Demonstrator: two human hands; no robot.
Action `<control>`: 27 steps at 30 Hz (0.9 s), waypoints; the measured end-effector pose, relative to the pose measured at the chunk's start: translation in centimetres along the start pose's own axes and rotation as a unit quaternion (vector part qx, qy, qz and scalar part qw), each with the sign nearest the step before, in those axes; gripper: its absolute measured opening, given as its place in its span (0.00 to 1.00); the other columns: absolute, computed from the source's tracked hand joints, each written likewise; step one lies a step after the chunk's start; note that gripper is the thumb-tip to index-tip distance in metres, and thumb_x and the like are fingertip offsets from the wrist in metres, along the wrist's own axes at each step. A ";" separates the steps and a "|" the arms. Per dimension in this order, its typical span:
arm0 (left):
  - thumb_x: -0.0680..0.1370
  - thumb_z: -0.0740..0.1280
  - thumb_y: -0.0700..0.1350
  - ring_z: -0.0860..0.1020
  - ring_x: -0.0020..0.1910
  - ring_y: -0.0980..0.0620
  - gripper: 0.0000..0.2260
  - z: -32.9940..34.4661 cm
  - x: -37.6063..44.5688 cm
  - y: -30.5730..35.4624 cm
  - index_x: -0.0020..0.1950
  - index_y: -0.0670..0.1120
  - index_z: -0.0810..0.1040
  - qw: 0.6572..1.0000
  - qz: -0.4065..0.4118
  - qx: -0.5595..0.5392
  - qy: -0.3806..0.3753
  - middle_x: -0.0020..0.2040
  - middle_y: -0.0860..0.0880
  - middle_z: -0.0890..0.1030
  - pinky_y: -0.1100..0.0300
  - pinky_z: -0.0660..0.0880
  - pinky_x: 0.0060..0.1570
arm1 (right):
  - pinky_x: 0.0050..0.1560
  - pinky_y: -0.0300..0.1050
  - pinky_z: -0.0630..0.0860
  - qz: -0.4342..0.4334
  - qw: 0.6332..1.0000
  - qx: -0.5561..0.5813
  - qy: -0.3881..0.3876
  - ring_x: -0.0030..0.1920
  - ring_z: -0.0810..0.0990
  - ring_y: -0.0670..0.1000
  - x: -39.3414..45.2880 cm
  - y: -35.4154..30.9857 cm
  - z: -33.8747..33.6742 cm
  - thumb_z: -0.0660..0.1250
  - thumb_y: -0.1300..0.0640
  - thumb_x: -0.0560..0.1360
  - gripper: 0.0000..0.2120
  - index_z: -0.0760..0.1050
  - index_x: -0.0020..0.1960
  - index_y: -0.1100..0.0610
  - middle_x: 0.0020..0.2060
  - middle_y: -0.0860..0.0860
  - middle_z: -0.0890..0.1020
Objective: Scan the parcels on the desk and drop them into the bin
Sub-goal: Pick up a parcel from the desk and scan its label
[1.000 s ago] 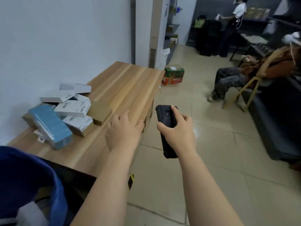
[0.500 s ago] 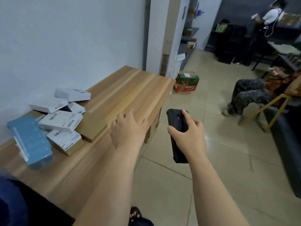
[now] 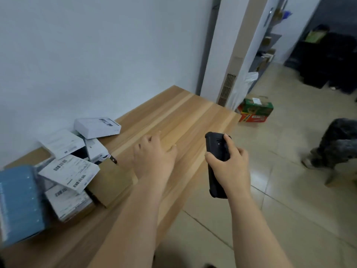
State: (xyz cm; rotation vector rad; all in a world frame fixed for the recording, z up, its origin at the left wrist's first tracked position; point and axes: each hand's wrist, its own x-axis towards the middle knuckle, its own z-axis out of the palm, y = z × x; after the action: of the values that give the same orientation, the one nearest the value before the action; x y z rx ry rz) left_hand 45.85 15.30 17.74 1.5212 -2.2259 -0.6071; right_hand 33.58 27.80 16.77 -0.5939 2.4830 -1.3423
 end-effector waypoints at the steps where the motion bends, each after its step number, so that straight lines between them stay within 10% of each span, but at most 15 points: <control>1: 0.77 0.65 0.60 0.67 0.68 0.45 0.29 0.1 1.2 -0.4 0.75 0.52 0.66 1.000 -0.020 0.003 0.007 0.70 0.47 0.70 0.50 0.65 0.65 | 0.47 0.47 0.73 -0.007 1.000 0.001 -0.018 0.48 0.74 0.43 1.4 -0.4 1.2 0.71 0.44 0.72 0.36 0.59 0.76 0.35 0.64 0.44 0.65; 14: 0.78 0.62 0.61 0.65 0.68 0.42 0.28 -0.8 10.1 -4.2 0.76 0.53 0.64 0.932 -0.324 0.007 0.160 0.71 0.46 0.66 0.49 0.65 0.65 | 0.49 0.47 0.73 -0.212 0.926 -0.020 -0.311 0.54 0.73 0.48 15.0 -10.1 16.2 0.71 0.44 0.72 0.36 0.60 0.77 0.37 0.64 0.46 0.65; 27: 0.78 0.63 0.61 0.66 0.66 0.44 0.27 -2.6 9.0 -9.5 0.75 0.53 0.65 0.843 -0.471 0.039 0.256 0.71 0.47 0.67 0.50 0.65 0.63 | 0.52 0.47 0.71 -0.299 0.826 -0.038 -0.477 0.59 0.74 0.49 11.5 -13.9 25.5 0.71 0.44 0.71 0.36 0.61 0.76 0.37 0.68 0.46 0.64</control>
State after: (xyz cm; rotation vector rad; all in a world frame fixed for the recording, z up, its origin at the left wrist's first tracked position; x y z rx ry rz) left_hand 51.46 3.46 15.34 2.4413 -1.0209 -0.2761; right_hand 36.97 -3.16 14.31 -1.6664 1.5427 -0.7433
